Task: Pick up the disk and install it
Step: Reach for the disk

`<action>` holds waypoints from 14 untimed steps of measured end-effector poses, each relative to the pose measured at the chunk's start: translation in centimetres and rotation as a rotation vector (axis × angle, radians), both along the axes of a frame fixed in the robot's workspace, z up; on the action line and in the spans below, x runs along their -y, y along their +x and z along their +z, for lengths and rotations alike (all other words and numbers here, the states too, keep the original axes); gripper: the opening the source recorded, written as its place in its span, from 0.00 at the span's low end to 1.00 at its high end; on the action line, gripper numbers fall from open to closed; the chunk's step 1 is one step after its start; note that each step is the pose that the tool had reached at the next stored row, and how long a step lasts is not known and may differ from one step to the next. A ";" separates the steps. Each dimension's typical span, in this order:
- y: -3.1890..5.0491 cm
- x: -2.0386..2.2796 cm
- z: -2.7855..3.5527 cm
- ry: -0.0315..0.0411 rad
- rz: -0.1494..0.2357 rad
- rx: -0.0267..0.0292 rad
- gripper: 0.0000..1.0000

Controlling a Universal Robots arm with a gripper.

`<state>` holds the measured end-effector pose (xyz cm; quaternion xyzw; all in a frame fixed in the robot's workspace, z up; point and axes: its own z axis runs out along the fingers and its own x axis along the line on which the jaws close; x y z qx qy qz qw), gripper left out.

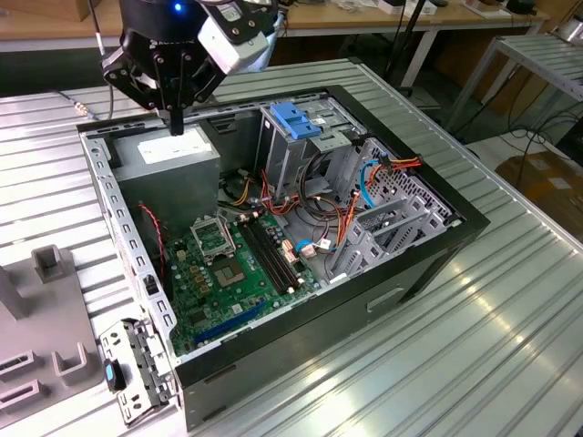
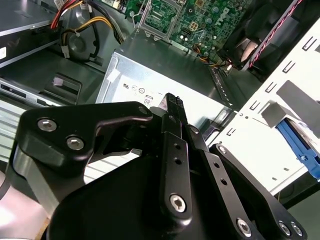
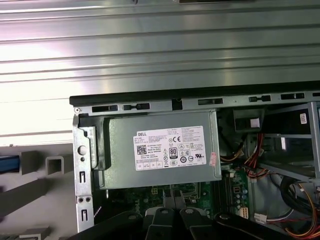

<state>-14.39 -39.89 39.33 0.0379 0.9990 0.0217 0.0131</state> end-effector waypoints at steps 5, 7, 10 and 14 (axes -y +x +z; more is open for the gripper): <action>-0.34 0.00 0.00 0.0000 0.000 0.0000 0.11; -0.46 0.00 0.00 0.0000 0.000 0.0000 0.11; -0.61 0.00 0.00 0.0000 0.000 0.0000 0.11; -0.83 0.00 0.00 0.0000 0.000 0.0000 0.11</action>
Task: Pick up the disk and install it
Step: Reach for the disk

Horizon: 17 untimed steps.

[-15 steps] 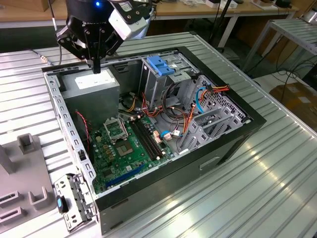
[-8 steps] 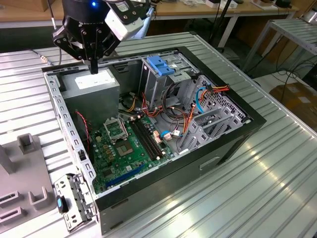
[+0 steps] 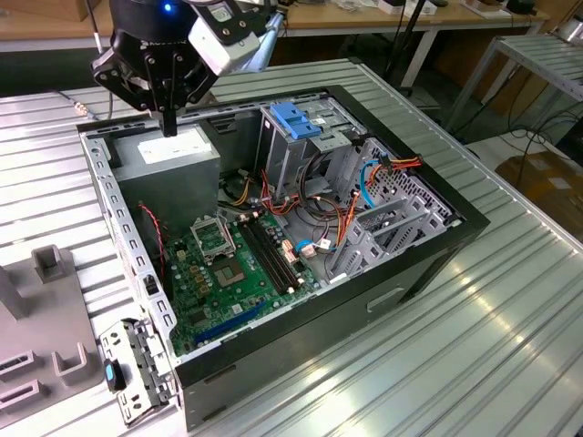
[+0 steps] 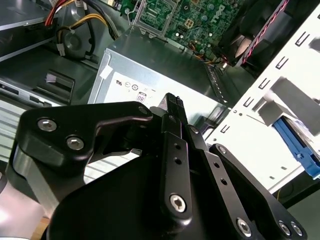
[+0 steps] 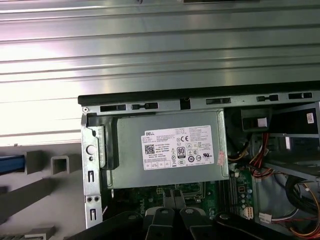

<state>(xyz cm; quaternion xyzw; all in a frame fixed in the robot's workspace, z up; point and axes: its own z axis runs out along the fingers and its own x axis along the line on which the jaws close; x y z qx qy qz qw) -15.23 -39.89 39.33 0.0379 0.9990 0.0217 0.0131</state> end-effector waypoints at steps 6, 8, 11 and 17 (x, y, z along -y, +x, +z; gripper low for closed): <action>-0.40 0.00 0.00 0.0000 0.000 0.0000 0.11; -0.48 0.00 0.00 0.0000 0.000 0.0000 0.11; -0.64 0.00 0.00 0.0000 0.000 0.0001 0.11; -0.95 0.00 0.00 0.0000 0.000 0.0000 0.11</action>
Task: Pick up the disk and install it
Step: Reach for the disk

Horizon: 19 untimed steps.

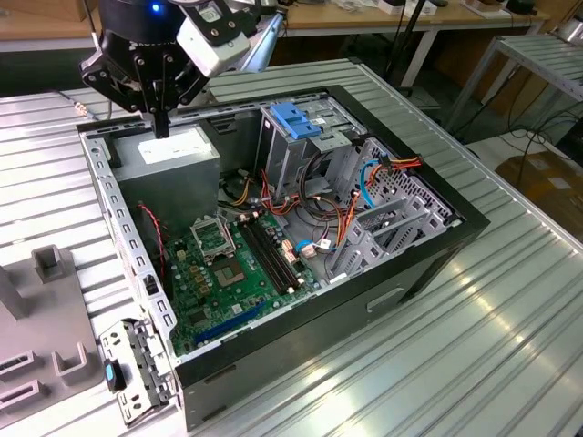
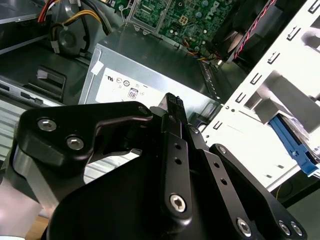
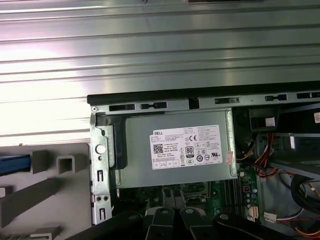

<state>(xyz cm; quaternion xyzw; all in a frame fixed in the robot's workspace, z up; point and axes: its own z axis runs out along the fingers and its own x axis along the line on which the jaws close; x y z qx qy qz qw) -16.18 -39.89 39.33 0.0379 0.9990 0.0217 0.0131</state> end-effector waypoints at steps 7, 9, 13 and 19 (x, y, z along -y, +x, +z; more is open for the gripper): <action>-0.39 0.00 0.00 0.0000 0.000 0.0000 0.11; -0.49 0.00 0.00 -0.0001 0.000 0.0000 0.11; -0.64 0.00 0.00 0.0000 0.000 0.0000 0.11; -0.89 0.00 0.00 0.0000 0.000 0.0000 0.11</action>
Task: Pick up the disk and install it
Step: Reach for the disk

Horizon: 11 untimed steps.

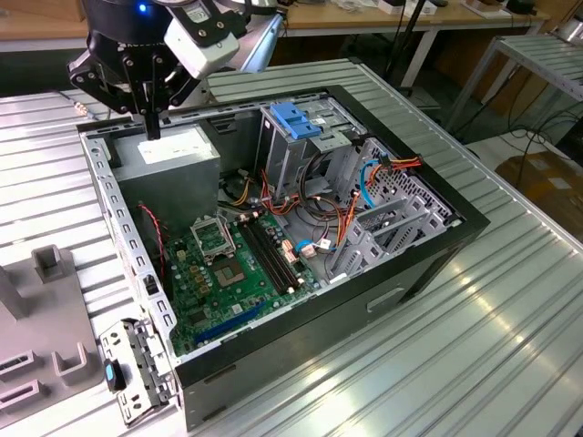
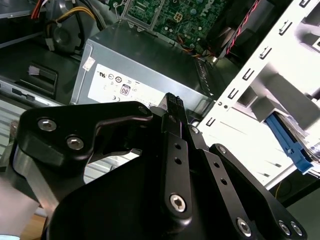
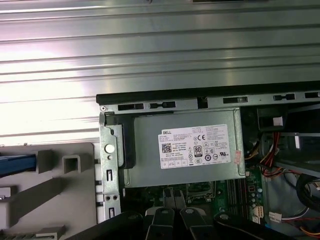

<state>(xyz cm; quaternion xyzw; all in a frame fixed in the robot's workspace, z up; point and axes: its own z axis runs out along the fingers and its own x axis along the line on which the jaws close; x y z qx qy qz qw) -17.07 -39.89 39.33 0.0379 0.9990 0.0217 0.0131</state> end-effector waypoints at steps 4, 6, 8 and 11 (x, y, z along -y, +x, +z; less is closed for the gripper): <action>-0.21 0.00 0.00 0.0000 0.000 0.0000 0.11; -0.33 0.00 0.00 0.0000 0.000 0.0000 0.11; -0.41 0.00 0.00 -0.0001 0.000 0.0000 0.11; -0.52 0.00 0.00 0.0000 0.000 0.0000 0.11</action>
